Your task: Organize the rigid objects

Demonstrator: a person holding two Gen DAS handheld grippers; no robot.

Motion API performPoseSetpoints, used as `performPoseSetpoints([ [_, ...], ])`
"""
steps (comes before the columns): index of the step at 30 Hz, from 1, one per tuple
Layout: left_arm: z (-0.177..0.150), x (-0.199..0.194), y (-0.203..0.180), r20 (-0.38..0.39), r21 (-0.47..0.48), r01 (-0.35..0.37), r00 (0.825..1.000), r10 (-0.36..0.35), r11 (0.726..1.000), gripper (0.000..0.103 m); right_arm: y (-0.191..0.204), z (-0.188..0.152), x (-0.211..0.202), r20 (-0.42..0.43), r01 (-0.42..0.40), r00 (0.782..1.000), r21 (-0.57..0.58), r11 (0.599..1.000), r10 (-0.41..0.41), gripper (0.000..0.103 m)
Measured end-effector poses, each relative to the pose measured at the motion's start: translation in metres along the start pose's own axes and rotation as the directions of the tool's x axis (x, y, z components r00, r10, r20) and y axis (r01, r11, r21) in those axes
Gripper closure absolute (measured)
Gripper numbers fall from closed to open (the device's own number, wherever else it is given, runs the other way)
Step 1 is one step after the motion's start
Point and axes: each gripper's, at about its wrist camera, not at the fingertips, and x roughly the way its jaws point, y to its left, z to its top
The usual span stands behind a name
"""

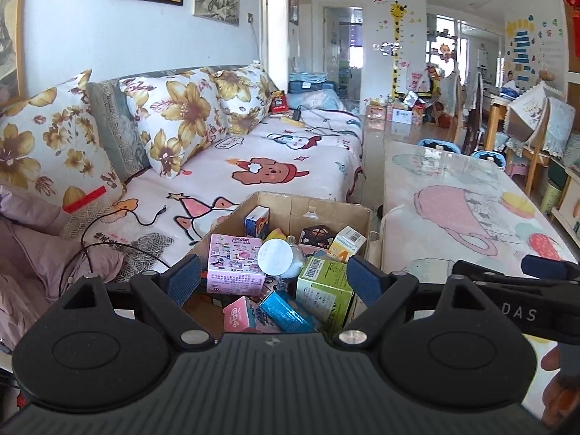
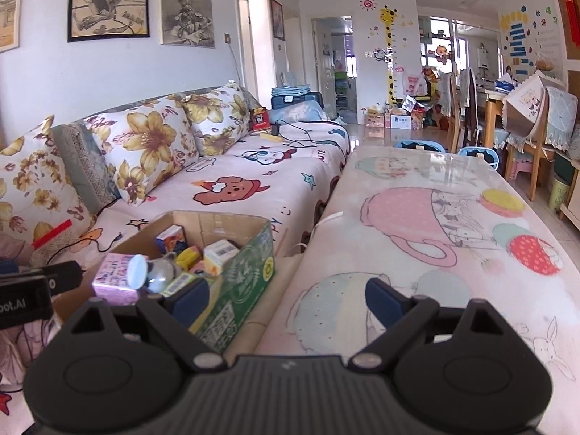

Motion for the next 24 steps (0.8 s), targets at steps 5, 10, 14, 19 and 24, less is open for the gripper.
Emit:
performPoseSetpoints([
  [5, -0.004, -0.016, 0.014, 0.025, -0.025, 0.063, 0.998, -0.062, 0.998, 0.0, 0.016, -0.003, -0.023, 0.044, 0.018, 0.999, -0.019, 1.0, -0.018, 0.01],
  [10, -0.008, -0.028, 0.022, 0.039, -0.021, 0.052, 0.998, -0.051, 0.998, 0.0, 0.034, -0.005, -0.038, 0.073, 0.017, 0.997, -0.057, 0.998, -0.013, 0.01],
  [14, -0.011, -0.034, 0.028, 0.052, -0.018, 0.045, 0.998, -0.044, 0.999, 0.0, 0.05, -0.009, -0.048, 0.095, 0.015, 0.995, -0.095, 0.995, -0.006, 0.008],
  [19, -0.013, -0.037, 0.033, 0.073, -0.017, 0.059, 0.996, -0.058, 0.998, 0.0, 0.061, -0.015, -0.048, 0.086, 0.018, 0.996, -0.114, 0.993, -0.008, 0.006],
  [24, -0.014, -0.039, 0.037, 0.08, -0.046, 0.079, 0.994, -0.075, 0.996, 0.0, 0.067, -0.018, -0.049, 0.076, 0.015, 0.997, -0.121, 0.993, -0.006, 0.006],
])
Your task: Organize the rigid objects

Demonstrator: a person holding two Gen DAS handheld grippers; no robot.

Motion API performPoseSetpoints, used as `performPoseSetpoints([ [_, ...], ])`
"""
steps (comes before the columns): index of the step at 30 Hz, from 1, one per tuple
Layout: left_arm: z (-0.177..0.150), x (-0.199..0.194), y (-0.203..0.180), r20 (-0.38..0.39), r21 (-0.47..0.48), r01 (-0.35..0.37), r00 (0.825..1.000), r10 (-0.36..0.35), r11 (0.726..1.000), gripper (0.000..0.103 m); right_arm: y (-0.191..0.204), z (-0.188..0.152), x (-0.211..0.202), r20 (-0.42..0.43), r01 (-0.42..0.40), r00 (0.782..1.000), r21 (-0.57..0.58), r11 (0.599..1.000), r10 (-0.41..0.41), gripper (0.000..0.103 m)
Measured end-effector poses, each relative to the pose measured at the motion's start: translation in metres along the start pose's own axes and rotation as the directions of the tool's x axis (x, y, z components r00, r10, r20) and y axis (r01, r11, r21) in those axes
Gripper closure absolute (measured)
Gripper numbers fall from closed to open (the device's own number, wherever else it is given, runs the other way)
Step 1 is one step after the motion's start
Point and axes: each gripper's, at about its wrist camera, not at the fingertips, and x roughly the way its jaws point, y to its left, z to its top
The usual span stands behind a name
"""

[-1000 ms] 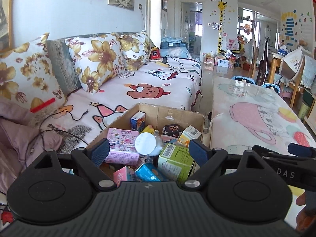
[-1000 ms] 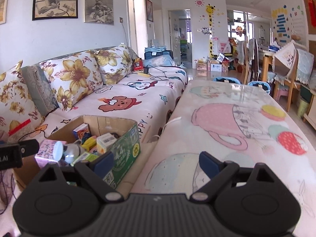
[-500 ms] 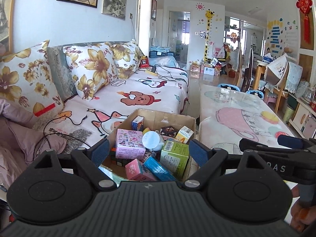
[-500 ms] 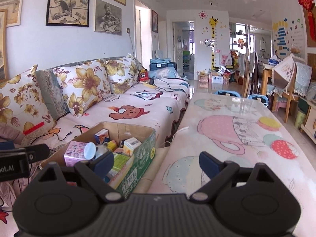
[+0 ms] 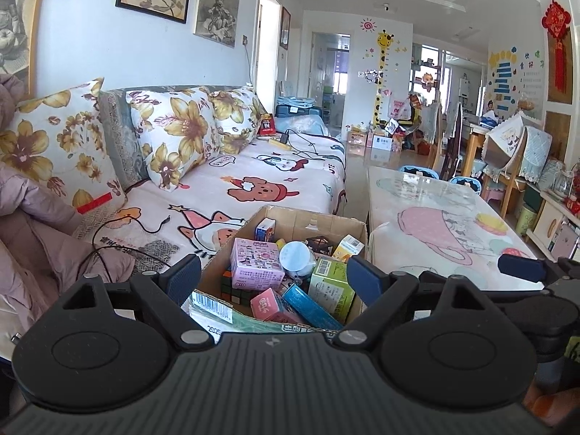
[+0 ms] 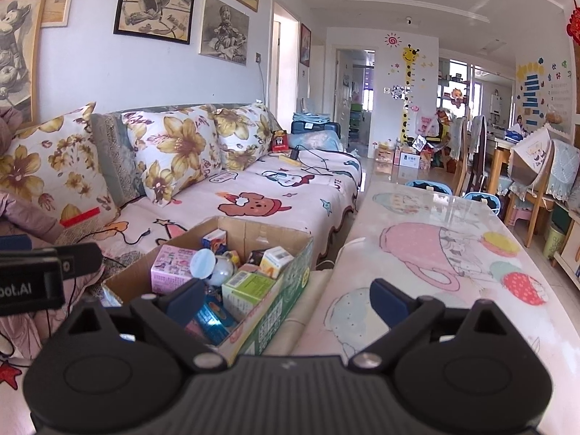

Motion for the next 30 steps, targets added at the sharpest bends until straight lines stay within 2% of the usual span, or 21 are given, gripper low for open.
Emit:
performPoseSetpoints([
  [21, -0.007, -0.006, -0.001, 0.021, -0.03, -0.051, 0.998, 0.052, 0.998, 0.0, 0.018, -0.008, 0.005, -0.001, -0.009, 1.0, -0.053, 0.999, 0.009, 0.005],
  [30, -0.01, 0.0, 0.0, -0.016, -0.034, -0.055, 0.998, 0.055, 0.998, 0.0, 0.019, -0.017, 0.011, -0.032, -0.018, 0.999, -0.062, 0.998, 0.016, 0.005],
])
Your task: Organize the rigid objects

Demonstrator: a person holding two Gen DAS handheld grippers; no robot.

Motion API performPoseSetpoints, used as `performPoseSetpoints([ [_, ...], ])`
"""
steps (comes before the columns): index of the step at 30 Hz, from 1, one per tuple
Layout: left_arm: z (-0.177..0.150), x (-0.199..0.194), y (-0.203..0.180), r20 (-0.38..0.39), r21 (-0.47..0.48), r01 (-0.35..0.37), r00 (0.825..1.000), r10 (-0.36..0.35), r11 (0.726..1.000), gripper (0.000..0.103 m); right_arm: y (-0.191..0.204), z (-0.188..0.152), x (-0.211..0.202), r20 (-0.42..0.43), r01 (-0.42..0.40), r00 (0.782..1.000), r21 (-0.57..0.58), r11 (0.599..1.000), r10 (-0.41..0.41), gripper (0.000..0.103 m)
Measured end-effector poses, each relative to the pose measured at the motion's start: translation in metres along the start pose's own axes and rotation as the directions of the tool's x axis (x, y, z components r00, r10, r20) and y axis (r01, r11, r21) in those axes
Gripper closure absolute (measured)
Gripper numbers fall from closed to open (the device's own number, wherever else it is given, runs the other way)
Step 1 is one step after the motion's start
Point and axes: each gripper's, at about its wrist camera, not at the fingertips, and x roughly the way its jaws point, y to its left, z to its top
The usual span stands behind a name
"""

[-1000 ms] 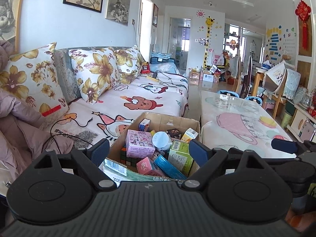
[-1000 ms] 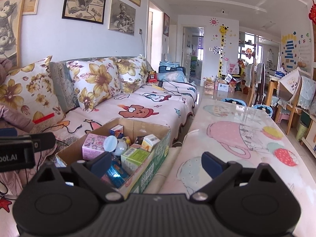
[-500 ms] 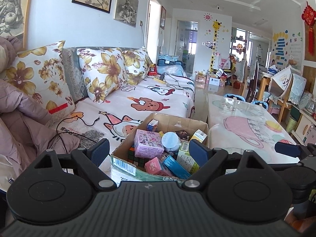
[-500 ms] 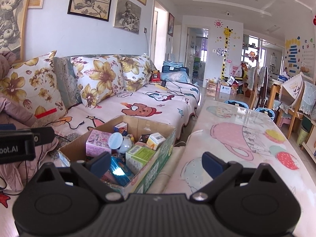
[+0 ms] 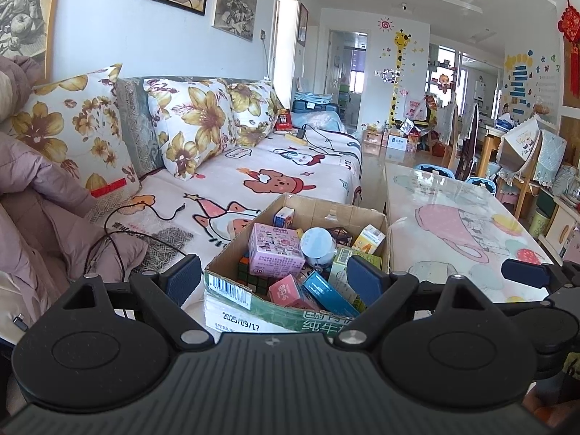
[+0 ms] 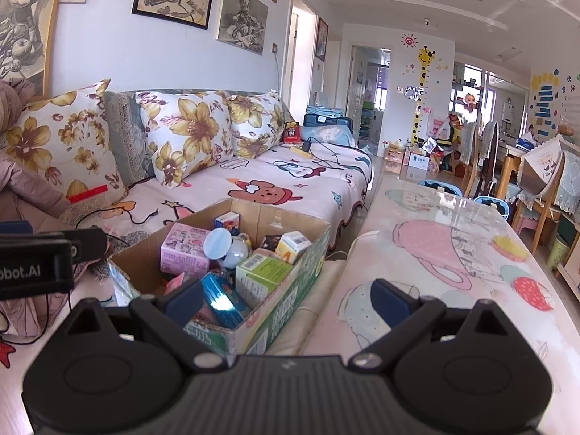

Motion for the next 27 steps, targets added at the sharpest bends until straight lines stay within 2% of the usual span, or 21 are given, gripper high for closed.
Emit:
performPoseSetpoints([
  [11, -0.003, 0.008, -0.001, -0.05, -0.008, 0.005, 0.999, -0.005, 1.0, 0.0, 0.0, -0.009, 0.01, -0.039, -0.004, 0.999, -0.006, 1.0, 0.003, 0.004],
  [27, -0.006, 0.012, -0.002, -0.057, 0.02, 0.006, 0.998, -0.005, 1.0, 0.0, -0.004, -0.015, 0.016, -0.059, -0.008, 0.998, 0.003, 1.0, 0.009, 0.004],
])
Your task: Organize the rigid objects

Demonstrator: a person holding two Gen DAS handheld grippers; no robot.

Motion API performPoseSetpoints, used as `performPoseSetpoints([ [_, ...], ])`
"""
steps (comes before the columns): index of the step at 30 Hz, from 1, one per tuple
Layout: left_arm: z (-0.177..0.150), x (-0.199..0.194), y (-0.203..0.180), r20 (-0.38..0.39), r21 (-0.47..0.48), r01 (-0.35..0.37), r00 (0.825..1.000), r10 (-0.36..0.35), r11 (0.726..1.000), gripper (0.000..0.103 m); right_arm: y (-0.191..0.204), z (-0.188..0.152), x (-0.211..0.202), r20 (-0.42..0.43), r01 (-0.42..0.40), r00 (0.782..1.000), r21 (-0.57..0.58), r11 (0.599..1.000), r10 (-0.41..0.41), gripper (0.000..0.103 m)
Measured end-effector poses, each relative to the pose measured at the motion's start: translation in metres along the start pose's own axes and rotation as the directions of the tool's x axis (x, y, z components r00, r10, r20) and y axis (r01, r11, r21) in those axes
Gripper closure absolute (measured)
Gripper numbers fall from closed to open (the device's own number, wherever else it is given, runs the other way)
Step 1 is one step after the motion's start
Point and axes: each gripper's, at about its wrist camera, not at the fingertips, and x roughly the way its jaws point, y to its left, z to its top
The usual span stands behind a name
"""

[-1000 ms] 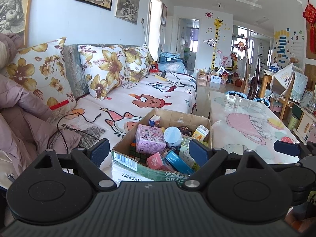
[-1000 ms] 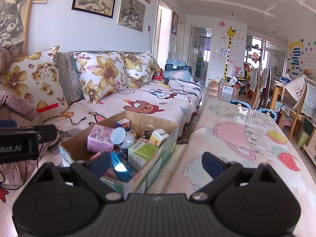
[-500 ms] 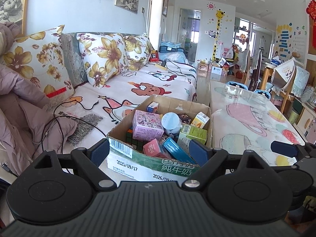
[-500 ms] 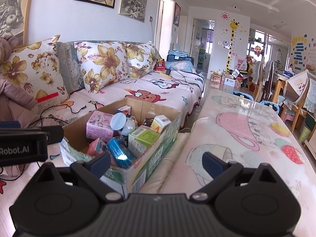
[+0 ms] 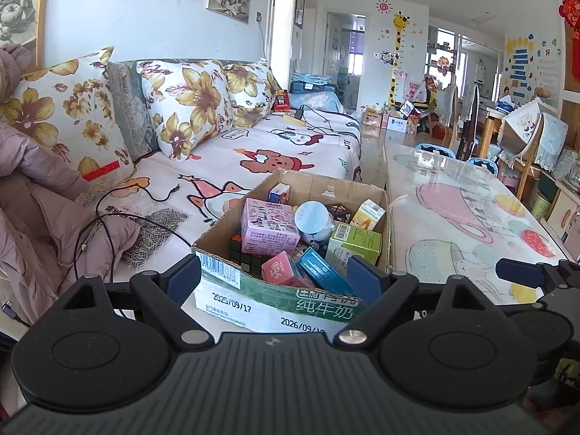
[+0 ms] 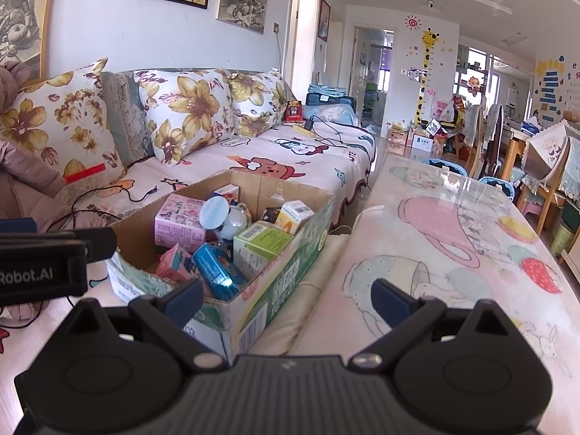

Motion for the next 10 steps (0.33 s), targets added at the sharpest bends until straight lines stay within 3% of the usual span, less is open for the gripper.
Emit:
performPoseSetpoints([
  [10, 0.004, 0.006, -0.007, -0.008, 0.026, -0.016, 1.0, 0.016, 1.0, 0.0, -0.015, -0.006, 0.009, -0.007, 0.003, 1.0, 0.038, 0.999, -0.003, 0.004],
])
